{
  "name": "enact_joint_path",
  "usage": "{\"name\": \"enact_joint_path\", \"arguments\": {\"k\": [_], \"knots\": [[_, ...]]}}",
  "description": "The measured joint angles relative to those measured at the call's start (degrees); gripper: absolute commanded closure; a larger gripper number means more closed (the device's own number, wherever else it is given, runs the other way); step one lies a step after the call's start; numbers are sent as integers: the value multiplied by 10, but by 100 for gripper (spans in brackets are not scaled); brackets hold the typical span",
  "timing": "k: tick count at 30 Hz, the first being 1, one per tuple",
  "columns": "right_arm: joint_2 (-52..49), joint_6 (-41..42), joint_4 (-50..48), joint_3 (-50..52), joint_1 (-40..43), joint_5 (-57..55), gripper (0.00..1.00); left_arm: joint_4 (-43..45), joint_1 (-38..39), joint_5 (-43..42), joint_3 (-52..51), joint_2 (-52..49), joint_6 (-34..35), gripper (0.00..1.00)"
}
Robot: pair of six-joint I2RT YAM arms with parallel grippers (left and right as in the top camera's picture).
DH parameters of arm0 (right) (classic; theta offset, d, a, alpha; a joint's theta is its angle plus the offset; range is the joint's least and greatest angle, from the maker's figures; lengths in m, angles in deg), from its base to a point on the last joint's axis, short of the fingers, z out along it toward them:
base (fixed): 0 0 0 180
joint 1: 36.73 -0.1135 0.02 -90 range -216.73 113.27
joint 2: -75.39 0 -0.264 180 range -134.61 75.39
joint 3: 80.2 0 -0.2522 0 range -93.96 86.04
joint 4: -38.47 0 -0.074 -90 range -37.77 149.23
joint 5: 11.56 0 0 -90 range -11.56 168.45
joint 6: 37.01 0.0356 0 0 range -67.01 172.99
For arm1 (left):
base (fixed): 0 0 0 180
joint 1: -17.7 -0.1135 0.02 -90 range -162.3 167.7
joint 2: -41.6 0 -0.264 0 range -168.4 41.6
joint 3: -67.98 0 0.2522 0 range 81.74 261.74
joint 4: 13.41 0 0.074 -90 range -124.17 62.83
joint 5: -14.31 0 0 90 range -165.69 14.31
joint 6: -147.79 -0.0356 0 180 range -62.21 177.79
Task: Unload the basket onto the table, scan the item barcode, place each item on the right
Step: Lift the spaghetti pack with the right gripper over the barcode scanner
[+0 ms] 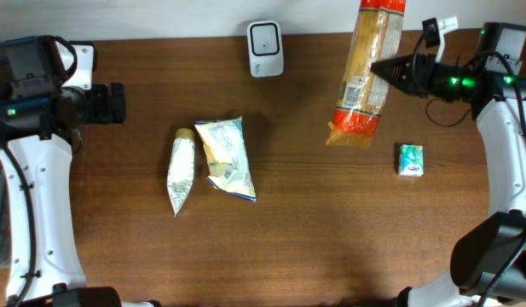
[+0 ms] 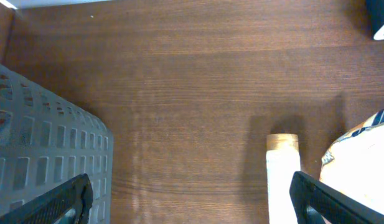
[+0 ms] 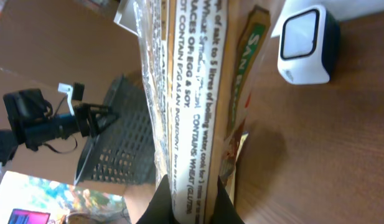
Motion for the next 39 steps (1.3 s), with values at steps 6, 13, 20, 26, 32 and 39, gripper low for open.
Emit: {"name": "enact_joint_path", "arguments": {"k": [6, 13, 20, 26, 32, 39], "knots": [[0, 179, -197, 2, -66, -85, 96, 0, 0, 0, 0, 0, 0, 1], [0, 155, -196, 1, -265, -407, 96, 0, 0, 0, 0, 0, 0, 1], [-11, -173, -265, -3, -428, -771, 96, 0, 0, 0, 0, 0, 0, 1], [-163, -526, -435, -10, -464, -846, 96, -1, 0, 0, 0, 0, 0, 1], [-238, -648, -650, -11, -452, -851, 96, 0, 0, 0, 0, 0, 0, 1], [-390, -838, -817, -30, -407, -842, 96, 0, 0, 0, 0, 0, 0, 1]]}}
